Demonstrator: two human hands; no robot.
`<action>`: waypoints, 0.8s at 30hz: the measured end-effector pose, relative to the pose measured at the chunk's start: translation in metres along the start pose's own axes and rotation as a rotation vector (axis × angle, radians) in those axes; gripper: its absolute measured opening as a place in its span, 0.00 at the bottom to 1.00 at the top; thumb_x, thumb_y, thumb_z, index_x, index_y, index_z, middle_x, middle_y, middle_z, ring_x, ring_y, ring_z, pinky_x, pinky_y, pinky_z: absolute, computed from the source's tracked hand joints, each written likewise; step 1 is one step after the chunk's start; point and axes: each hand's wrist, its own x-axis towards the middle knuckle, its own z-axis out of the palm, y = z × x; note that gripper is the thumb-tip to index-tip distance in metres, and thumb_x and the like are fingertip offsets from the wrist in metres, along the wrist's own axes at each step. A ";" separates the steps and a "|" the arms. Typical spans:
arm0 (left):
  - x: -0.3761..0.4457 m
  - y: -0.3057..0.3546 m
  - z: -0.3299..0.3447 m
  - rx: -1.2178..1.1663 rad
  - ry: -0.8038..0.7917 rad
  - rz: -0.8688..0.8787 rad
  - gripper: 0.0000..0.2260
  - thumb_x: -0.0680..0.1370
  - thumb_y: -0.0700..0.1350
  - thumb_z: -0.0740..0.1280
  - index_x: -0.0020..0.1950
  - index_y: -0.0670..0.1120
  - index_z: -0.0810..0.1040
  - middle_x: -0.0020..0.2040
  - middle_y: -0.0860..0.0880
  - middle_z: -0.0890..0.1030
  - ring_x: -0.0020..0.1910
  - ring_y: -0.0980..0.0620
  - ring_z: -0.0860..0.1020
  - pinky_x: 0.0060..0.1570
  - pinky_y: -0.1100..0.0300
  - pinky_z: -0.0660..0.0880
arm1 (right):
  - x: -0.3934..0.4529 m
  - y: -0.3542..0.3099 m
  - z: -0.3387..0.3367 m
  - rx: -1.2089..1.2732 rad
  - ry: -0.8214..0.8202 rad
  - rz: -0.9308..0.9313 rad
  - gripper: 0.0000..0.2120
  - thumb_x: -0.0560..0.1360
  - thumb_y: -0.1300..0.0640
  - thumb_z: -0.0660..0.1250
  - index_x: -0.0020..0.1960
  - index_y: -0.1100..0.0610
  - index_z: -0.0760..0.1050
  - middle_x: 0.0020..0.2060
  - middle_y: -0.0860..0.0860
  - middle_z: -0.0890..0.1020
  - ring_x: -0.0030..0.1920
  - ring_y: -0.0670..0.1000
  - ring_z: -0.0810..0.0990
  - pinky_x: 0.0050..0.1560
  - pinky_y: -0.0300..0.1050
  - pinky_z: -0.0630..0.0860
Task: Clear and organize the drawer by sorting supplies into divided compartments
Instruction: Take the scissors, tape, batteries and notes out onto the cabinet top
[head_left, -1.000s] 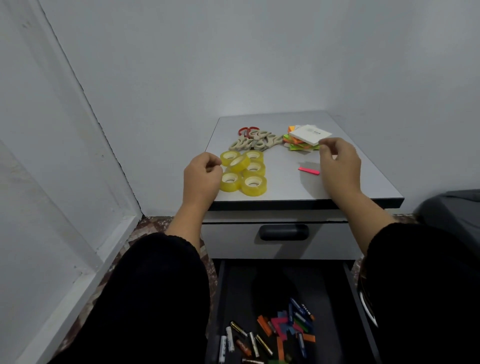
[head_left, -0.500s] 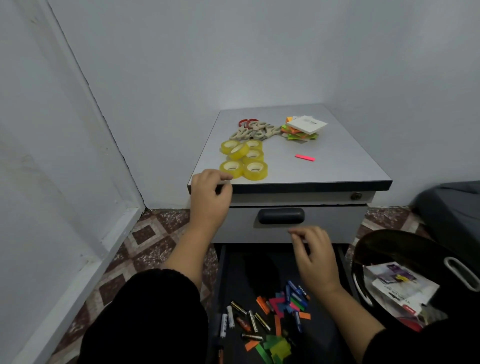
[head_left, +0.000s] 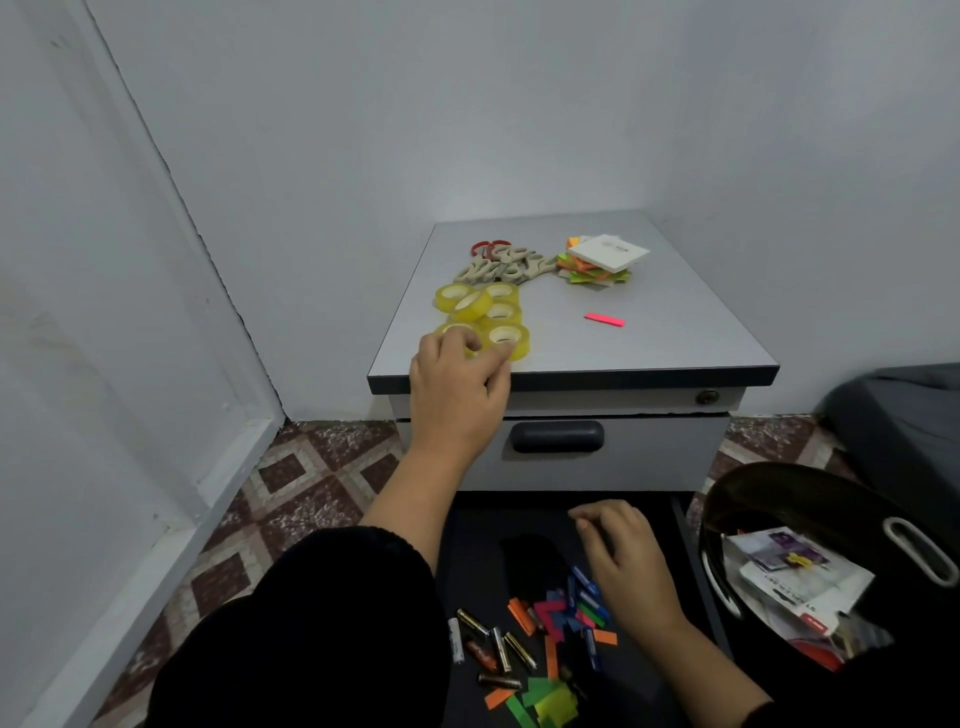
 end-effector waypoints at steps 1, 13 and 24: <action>0.000 0.000 0.000 -0.002 0.003 0.004 0.11 0.75 0.48 0.64 0.52 0.54 0.84 0.47 0.48 0.76 0.48 0.44 0.71 0.44 0.54 0.68 | 0.000 0.000 0.000 0.004 -0.001 0.000 0.08 0.77 0.61 0.65 0.50 0.49 0.78 0.46 0.37 0.74 0.52 0.40 0.73 0.51 0.31 0.68; -0.066 0.011 0.004 -0.105 -0.017 0.127 0.10 0.76 0.41 0.64 0.54 0.44 0.82 0.44 0.47 0.76 0.46 0.47 0.71 0.43 0.56 0.69 | 0.001 -0.002 -0.001 -0.010 0.005 0.042 0.07 0.78 0.60 0.64 0.51 0.52 0.79 0.46 0.43 0.76 0.52 0.43 0.73 0.52 0.36 0.68; -0.199 -0.010 0.025 0.126 -1.272 -0.186 0.18 0.78 0.43 0.61 0.67 0.45 0.69 0.63 0.41 0.70 0.61 0.39 0.71 0.59 0.47 0.72 | -0.033 0.038 0.007 -0.240 -0.476 0.381 0.09 0.79 0.58 0.62 0.54 0.59 0.79 0.51 0.56 0.80 0.51 0.55 0.79 0.49 0.43 0.72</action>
